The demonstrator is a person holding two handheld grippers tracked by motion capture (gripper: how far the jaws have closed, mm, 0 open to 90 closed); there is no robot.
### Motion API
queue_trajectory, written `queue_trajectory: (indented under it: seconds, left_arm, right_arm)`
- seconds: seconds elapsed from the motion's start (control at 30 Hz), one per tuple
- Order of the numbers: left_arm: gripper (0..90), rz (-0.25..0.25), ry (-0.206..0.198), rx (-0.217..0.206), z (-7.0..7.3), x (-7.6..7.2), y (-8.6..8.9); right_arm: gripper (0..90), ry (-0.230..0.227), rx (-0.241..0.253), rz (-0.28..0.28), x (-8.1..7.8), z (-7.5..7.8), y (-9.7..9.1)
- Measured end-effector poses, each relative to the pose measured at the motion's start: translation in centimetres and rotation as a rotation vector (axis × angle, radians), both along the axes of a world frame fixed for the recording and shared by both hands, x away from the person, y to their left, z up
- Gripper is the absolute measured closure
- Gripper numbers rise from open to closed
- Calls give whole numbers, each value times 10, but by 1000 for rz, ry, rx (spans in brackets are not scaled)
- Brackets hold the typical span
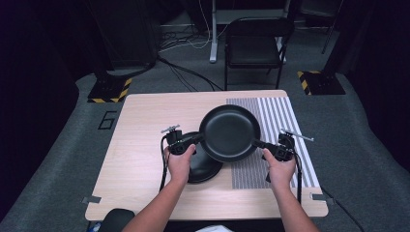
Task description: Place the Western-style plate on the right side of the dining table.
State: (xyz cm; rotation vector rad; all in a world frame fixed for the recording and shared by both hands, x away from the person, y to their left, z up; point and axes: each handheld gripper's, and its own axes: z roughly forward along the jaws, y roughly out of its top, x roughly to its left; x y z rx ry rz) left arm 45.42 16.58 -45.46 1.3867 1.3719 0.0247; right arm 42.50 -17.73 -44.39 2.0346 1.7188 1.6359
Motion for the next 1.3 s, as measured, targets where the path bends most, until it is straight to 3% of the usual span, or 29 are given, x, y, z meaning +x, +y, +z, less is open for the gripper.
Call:
queue_trajectory:
  seconds: [0.63,1.3]
  left_arm:
    - [812,-52,-7,3,5,4,-25]
    - [811,-94,15,-7,1,10,-45]
  right_arm:
    - [804,0,9,-57,-14,3,-23]
    - [804,10,1,-97,-23,3,-41]
